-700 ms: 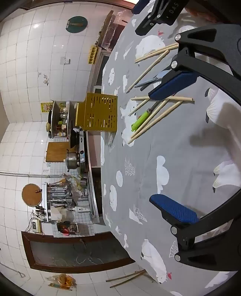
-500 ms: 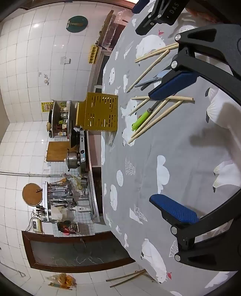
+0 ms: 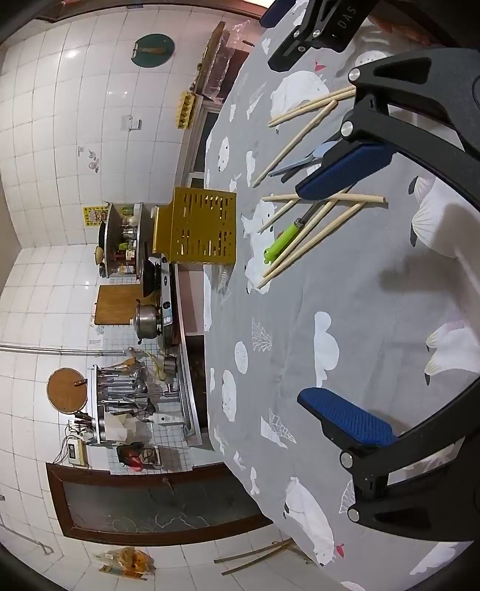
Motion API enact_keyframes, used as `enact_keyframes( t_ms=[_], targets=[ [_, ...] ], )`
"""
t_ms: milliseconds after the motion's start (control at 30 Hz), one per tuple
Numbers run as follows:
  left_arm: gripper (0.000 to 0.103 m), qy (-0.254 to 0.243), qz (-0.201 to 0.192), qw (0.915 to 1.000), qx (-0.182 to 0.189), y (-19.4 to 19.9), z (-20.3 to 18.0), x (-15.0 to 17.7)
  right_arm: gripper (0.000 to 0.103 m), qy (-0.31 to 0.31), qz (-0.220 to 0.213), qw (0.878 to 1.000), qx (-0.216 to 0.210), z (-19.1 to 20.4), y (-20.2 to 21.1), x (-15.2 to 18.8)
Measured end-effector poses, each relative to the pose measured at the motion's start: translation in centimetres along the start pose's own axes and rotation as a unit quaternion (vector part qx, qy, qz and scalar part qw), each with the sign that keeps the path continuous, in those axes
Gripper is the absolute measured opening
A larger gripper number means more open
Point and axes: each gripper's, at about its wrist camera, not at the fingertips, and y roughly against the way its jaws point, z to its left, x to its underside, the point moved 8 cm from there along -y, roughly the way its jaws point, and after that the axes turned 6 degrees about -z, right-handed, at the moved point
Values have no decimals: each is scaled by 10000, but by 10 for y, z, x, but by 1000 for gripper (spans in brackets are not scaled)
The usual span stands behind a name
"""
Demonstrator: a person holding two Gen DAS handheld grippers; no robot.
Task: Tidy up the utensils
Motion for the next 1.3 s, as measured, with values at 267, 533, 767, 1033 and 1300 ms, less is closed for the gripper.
enact_keyframes(
  t_ms=[267,533,767,1033,1300],
  targets=[
    [98,28,-13,10000,12,0,-1,-2,99,24,-18,10000,24,0,2,-1],
    [98,42,-79,10000,37,3,-1,-4,99,15,-35,10000,35,0,3,-2],
    [98,33,-103,9999,36,3,-2,-5,99,8,-55,10000,39,-1,3,-3],
    [98,60,-91,9999,36,4,-1,-4,99,2,-53,10000,40,-1,2,-3],
    [98,60,-96,9999,42,4,0,-5,99,3,-70,10000,59,-1,2,-3]
  ],
)
